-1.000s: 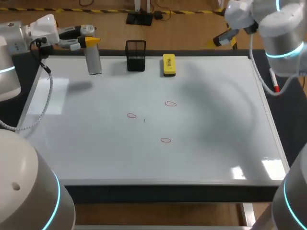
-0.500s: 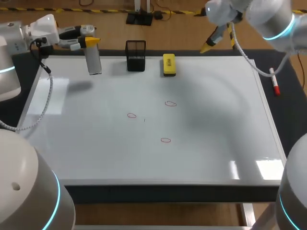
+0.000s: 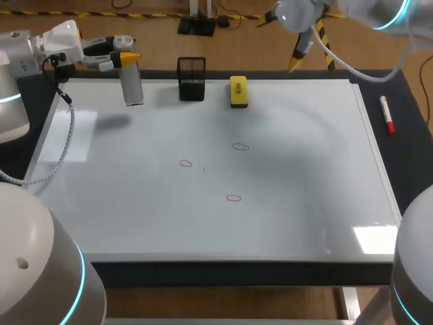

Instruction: Pick up the inspection probe, press it on each red-marked spot on the whiteboard one by one, put down the probe, pick up the eraser, and wipe off all the red marks.

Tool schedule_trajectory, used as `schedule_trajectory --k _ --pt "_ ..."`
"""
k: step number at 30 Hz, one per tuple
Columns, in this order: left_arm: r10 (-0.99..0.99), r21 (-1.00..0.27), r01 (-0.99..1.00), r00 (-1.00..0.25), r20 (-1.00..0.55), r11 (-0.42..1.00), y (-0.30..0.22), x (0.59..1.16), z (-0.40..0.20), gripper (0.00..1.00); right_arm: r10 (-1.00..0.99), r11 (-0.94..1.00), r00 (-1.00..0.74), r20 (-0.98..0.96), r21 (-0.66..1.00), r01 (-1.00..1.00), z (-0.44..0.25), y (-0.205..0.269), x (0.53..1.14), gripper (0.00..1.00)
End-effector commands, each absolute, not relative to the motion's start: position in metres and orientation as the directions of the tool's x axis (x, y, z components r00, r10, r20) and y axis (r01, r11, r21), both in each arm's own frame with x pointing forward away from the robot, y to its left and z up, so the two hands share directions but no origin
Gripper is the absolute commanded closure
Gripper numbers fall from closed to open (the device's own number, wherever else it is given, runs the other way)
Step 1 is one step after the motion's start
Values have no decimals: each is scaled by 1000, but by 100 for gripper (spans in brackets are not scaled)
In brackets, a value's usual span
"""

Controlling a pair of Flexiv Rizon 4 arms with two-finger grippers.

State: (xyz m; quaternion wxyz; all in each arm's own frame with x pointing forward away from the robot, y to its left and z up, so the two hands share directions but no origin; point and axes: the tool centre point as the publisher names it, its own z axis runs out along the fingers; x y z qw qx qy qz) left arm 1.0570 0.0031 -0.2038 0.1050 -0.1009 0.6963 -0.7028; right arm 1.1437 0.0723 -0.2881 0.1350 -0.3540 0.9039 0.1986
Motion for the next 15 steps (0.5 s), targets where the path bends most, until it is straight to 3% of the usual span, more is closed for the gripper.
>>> schedule_trajectory --k 1,12,15 --pt "-288 -1000 8 -958 -5 -9 3 1057 -203 100 -877 474 -480 -5 156 -867 -284 73 1146 0" --pt "-288 -1000 8 -958 -5 -9 3 1057 -203 100 -877 474 -480 -5 156 -867 -284 73 1146 0" --pt "-288 -1000 8 -958 -5 -9 3 1057 -203 100 -922 383 -386 15 167 -908 -295 83 1143 0"
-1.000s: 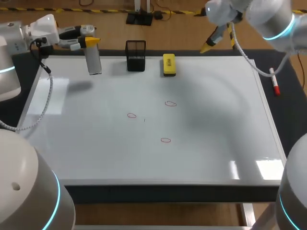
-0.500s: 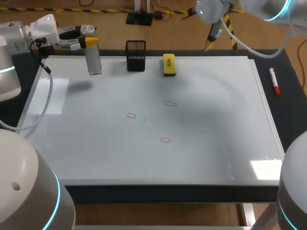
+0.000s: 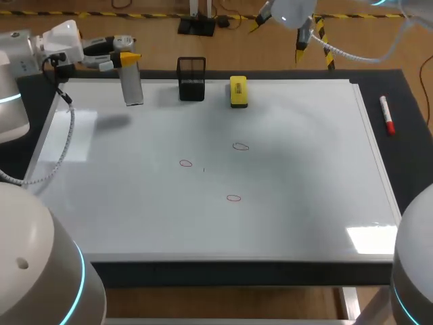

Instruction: Pick up the inspection probe, press it on each red-marked spot on the whiteboard one by one, put down the probe, pick up the eraser, and wipe off all the red marks.

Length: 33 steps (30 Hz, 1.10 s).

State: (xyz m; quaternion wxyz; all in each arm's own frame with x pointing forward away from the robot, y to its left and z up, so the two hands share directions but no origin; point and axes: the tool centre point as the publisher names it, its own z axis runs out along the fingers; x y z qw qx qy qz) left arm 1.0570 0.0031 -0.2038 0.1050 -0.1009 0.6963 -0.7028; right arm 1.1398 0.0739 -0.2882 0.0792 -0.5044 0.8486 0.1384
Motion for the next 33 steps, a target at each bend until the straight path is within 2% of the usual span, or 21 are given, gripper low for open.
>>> schedule_trajectory --k 1,14,20,33 --pt "-288 -1000 8 -958 -5 -9 3 1057 -203 100 -933 358 -360 22 171 -918 -298 87 1142 0" --pt "-288 -1000 8 -958 -5 -9 3 1057 -203 100 -994 94 -86 72 103 -990 -329 103 1135 0" --pt "-288 -1000 8 -958 -5 -9 3 1057 -203 100 -994 62 -55 95 80 -995 -351 113 1129 0" --pt "-288 -1000 8 -958 -5 -9 3 1057 -203 100 -1000 6 -5 12 89 -996 -383 139 1117 0"
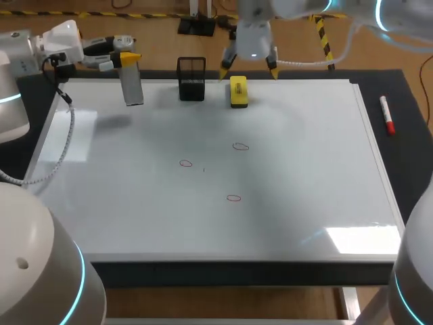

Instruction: Pick up the inspection probe, press it on each red-marked spot on the whiteboard one by one, put down the probe, pick up the eraser, and wipe off all the red marks.

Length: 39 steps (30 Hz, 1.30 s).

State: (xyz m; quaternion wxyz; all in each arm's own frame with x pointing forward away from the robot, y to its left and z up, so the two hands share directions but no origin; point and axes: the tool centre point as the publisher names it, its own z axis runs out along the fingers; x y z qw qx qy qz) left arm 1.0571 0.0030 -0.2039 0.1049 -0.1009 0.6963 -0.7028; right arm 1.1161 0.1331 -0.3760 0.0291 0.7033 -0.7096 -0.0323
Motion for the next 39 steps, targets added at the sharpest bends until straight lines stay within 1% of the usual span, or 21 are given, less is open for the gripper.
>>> schedule_trajectory --k 1,5,11,17,24,39 --pt "-288 -1000 8 -958 -5 -9 3 1057 -203 100 -1000 6 -5 10 93 -996 -385 140 1117 0" --pt "-288 -1000 8 -958 -5 -9 3 1057 -203 100 -1000 3 -4 -2 95 -996 -391 142 1113 0" --pt "-288 -1000 8 -958 -5 -9 3 1057 -203 100 -998 55 -56 -18 86 -995 -400 143 1112 0" --pt "-288 -1000 8 -958 -5 -9 3 1057 -203 100 -997 69 -71 -22 87 -994 -409 143 1113 0" --pt "-288 -1000 8 -958 -5 -9 3 1057 -203 100 -999 39 -40 -11 86 -996 -415 144 1115 0" --pt "-288 -1000 8 -958 -5 -9 3 1057 -203 100 -999 37 -38 -6 92 -995 -416 146 1121 0"
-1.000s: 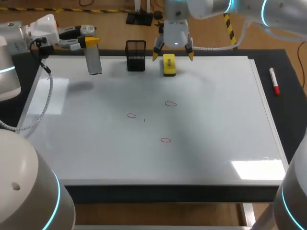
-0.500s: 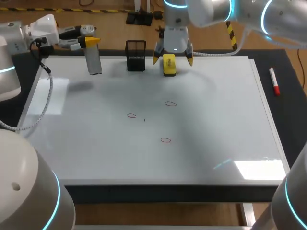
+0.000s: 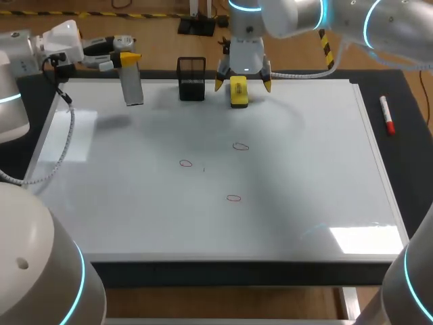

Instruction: Pick up the inspection probe, press it on each red-marked spot on the whiteboard one by one, put down the probe, pick up the eraser, and wipe off all the red marks.

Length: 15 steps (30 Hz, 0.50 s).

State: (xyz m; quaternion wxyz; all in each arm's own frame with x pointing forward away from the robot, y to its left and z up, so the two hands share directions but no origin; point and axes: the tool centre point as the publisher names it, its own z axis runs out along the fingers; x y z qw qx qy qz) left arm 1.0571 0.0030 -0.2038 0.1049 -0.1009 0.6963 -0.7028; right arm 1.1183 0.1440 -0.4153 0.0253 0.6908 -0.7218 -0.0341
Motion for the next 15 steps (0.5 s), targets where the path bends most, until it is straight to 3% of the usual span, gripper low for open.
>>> schedule_trajectory --k 1,3,4,5,6,7,8,9,15 --pt "-288 -1000 8 -958 -5 -9 3 1057 -203 100 -999 34 -35 -7 95 -995 -417 147 1121 0" --pt "-288 -1000 8 -958 -5 -9 3 1057 -203 100 -999 31 -31 -8 98 -995 -418 148 1121 0" --pt "-288 -1000 8 -958 -5 -9 3 1057 -203 100 -1000 29 -30 -9 100 -995 -419 148 1121 13" --pt "-288 -1000 8 -958 -5 -9 3 1057 -203 100 -1000 25 -26 -10 104 -994 -419 148 1121 39" --pt "-288 -1000 8 -958 -5 -9 3 1057 -203 100 -1000 20 -21 -11 108 -994 -420 149 1121 56" --pt "-288 -1000 8 -958 -5 -9 3 1057 -203 100 -1000 20 -21 -8 111 -994 -420 149 1121 62" --pt "-288 -1000 8 -958 -5 -9 3 1057 -203 100 -1000 22 -22 -7 114 -993 -421 149 1120 89" --pt "-288 -1000 8 -958 -5 -9 3 1057 -203 100 -1000 23 -24 -5 115 -993 -421 149 1120 100" --pt "-288 -1000 8 -958 -5 -9 3 1057 -203 100 -999 41 -41 0 100 -994 -412 142 1117 100"
